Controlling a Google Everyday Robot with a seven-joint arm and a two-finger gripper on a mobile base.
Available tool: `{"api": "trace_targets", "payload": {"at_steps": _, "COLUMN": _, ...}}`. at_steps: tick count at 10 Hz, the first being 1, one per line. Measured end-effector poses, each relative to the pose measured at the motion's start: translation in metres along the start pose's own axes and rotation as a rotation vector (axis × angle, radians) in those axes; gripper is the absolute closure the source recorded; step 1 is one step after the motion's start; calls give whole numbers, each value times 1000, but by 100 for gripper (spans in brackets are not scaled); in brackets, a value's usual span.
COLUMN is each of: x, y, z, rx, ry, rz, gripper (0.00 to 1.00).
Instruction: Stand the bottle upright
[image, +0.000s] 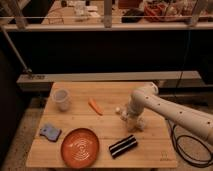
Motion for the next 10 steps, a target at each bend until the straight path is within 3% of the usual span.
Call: {"api": "trace_targets", "payload": {"at_steps": 10, "x": -2, "y": -6, "z": 15, "rx": -23, "ry": -2, "rz": -7, "gripper": 21}}
